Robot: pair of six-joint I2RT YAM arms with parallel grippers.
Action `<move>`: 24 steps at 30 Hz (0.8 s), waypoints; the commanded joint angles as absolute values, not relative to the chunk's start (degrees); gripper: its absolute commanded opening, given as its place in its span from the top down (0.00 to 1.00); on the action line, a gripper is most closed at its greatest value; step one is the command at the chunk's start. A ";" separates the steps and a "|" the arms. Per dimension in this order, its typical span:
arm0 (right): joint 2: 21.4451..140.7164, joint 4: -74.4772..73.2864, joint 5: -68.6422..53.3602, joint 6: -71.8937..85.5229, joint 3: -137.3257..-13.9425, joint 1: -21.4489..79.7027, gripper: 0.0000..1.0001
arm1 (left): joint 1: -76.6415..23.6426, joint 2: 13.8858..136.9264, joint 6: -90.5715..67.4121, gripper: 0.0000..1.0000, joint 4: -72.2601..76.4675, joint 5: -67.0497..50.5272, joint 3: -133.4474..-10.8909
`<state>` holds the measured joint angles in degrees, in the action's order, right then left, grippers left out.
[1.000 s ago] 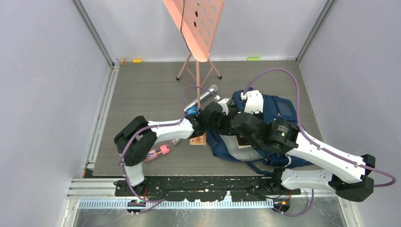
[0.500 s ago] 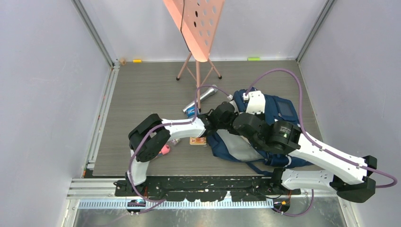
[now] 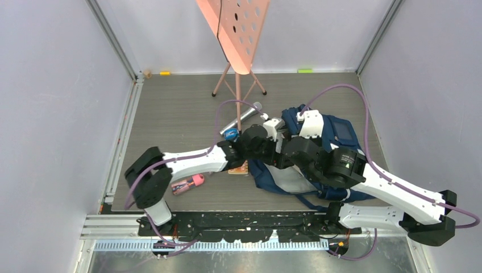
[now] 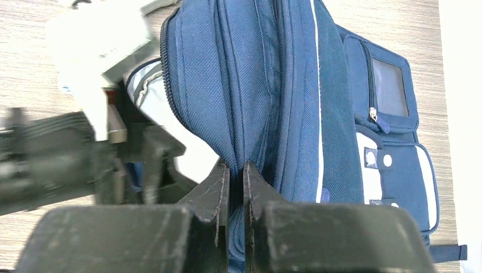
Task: Pack the student bag
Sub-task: Place the book in the student bag, then adjust the student bag at the center of the board.
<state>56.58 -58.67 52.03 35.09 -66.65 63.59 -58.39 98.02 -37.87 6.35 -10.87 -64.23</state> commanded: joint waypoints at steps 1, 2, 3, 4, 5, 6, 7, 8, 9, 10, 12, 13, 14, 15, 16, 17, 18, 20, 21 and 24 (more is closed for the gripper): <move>54.06 -50.93 57.61 33.99 -66.99 63.98 1.00 | -58.62 88.06 -31.99 0.12 0.78 -4.94 -60.69; 54.01 -50.64 57.65 33.61 -66.69 63.98 1.00 | -58.62 86.29 -31.51 0.10 -1.46 -3.63 -59.79; 53.82 -50.37 57.56 33.33 -66.48 63.98 1.00 | -58.51 84.57 -30.88 0.08 -3.62 -2.57 -58.86; 53.72 -49.84 57.22 32.79 -65.99 63.96 1.00 | -58.47 82.76 -30.50 0.06 -5.56 -1.55 -58.03; 53.53 -49.61 56.76 32.61 -65.78 63.97 1.00 | -58.33 81.19 -30.22 0.05 -7.51 -0.74 -57.34; 53.48 -49.23 56.50 32.48 -65.22 63.98 1.00 | -58.09 79.69 -30.19 0.04 -9.32 -0.54 -56.63; 53.34 -49.14 55.94 32.54 -64.96 63.98 1.00 | -57.83 78.29 -30.15 0.03 -10.72 -0.47 -55.95; 53.30 -49.00 55.48 32.77 -64.29 63.98 1.00 | -57.57 76.59 -30.41 0.01 -11.79 -0.45 -55.16; 53.27 -48.98 54.48 32.91 -63.96 63.98 1.00 | -57.09 75.49 -30.95 0.01 -12.54 0.86 -54.52; 53.31 -48.89 53.82 33.41 -63.28 63.98 1.00 | -56.75 74.52 -31.81 0.00 -12.98 1.22 -53.49; 53.58 -48.79 51.54 34.31 -62.27 63.98 1.00 | -55.85 73.08 -33.69 0.00 -12.75 0.59 -52.10; 53.89 -48.74 49.95 34.65 -61.90 63.98 1.00 | -55.44 72.67 -34.54 0.00 -11.95 0.31 -51.39; 54.10 -48.48 49.23 35.34 -60.98 63.98 1.00 | -55.19 72.36 -35.27 0.00 -11.01 -0.57 -50.64; 54.59 -48.07 47.97 35.60 -60.46 63.98 1.00 | -55.01 72.16 -35.93 0.00 -9.69 -2.19 -49.90; 55.15 -47.81 47.28 36.06 -59.39 63.98 1.00 | -54.71 72.13 -36.68 0.00 -7.78 -2.99 -49.11; 55.53 -47.17 45.85 36.18 -58.92 63.98 1.00 | -54.27 72.21 -37.88 0.00 -6.42 -4.06 -48.48; 56.29 -46.88 44.90 36.22 -57.93 63.98 1.00 | -53.69 72.45 -38.67 0.00 -5.09 -5.14 -47.91; 57.20 -46.42 41.26 36.48 -56.46 63.98 0.99 | -52.22 73.22 -39.60 0.00 -3.06 -7.35 -47.19; 57.43 -46.65 40.36 37.00 -55.49 63.98 0.99 | -51.49 73.65 -39.52 0.00 -2.68 -7.64 -47.19; 57.35 -47.77 36.41 39.08 -53.85 63.98 1.00 | -47.97 75.89 -39.05 0.00 -2.24 -9.18 -48.09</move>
